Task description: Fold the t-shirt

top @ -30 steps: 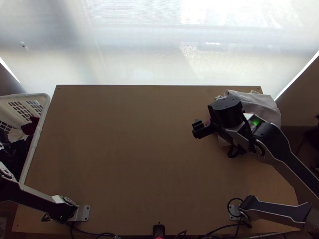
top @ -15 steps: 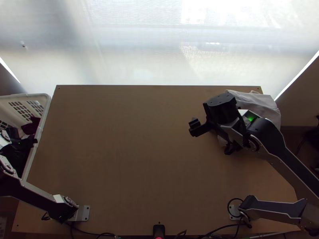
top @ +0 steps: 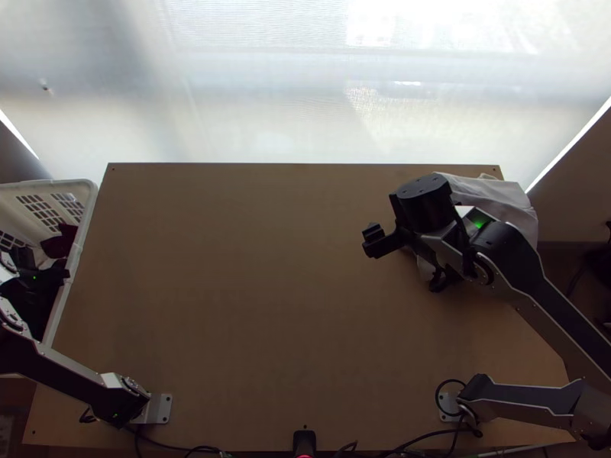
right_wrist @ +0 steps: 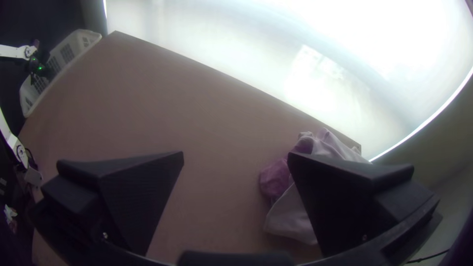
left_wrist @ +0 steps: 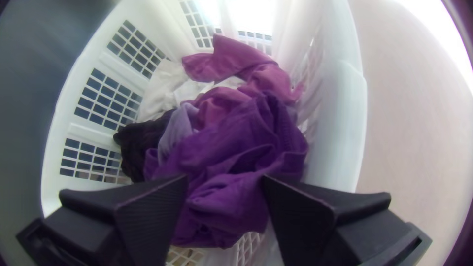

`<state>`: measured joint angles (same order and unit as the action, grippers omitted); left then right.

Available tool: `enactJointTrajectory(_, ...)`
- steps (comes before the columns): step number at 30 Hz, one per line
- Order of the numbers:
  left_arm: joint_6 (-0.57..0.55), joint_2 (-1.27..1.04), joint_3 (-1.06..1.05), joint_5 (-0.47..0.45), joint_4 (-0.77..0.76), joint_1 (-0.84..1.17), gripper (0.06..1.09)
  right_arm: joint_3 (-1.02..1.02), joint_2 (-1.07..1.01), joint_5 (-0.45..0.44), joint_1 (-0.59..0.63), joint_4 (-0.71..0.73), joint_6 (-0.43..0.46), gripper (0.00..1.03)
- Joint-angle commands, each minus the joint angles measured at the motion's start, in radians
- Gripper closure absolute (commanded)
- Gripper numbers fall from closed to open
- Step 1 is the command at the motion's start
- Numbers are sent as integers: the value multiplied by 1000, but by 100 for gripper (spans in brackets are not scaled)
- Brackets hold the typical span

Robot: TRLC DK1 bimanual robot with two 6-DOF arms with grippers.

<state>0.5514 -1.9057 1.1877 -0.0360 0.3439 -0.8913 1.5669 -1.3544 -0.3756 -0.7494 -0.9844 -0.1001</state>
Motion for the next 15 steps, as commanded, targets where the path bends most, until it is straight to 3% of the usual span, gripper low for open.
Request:
enactJointTrajectory(1, 22, 2, 1, -1, 7, -21, 12, 4, -9, 0, 4, 6, 3, 5)
enactJointTrajectory(4, 41, 4, 3, -1, 14, -21, 13, 5, -14, 0, 4, 10, 3, 5)
enactJointTrajectory(6, 51, -6, 0, 1, 17, -20, 22, 5, -17, 0, 4, 12, 3, 5)
enactJointTrajectory(8, 58, -10, -2, -1, 18, -20, 39, 8, -17, 0, 4, 12, 3, 5)
enactJointTrajectory(12, 54, -10, -5, -7, 17, -21, 91, 7, -15, 0, 5, 12, 3, 5)
enactJointTrajectory(15, 61, -10, -7, -24, 24, -24, 101, 7, -17, 0, 7, 13, 3, 5)
